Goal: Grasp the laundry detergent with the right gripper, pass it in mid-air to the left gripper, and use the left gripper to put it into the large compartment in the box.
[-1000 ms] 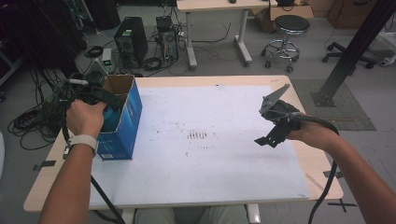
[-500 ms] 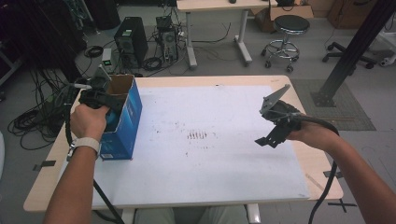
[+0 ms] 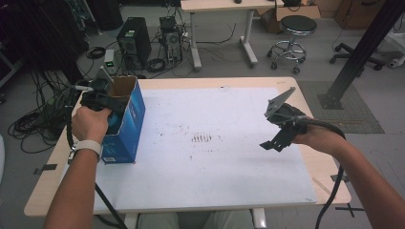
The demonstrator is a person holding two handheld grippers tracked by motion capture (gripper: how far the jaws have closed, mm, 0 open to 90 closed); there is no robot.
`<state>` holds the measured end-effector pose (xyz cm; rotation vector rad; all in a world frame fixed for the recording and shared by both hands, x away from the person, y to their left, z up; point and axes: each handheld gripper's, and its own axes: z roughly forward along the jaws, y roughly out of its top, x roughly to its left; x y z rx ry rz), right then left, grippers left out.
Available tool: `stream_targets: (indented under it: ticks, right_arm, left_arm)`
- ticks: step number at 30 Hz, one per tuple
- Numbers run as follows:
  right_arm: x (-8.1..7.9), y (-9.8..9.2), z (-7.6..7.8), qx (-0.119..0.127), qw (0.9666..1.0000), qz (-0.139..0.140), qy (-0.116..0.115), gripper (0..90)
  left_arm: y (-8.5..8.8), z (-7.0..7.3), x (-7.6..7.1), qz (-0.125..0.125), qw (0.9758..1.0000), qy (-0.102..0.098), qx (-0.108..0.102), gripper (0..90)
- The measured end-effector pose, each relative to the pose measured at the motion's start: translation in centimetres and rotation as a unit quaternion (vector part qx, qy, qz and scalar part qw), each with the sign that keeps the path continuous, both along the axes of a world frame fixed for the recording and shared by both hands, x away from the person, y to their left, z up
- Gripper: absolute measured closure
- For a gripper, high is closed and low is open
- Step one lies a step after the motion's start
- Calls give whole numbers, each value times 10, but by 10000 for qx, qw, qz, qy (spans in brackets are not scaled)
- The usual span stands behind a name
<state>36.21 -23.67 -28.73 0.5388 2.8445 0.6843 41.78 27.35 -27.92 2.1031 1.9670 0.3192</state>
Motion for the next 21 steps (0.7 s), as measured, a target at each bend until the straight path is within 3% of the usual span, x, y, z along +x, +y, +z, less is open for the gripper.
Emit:
stream_targets:
  ticks: [7, 21]
  right_arm:
    - [-2, -2, 0, 0, 10000, -11, -6, 30]
    - [-8, -2, 7, -26, 9999, -6, -98, 31]
  left_arm:
    - [7, 7, -2, -78, 9995, -27, -307, 291]
    - [10, 46, -15, -145, 9993, -274, -203, 194]
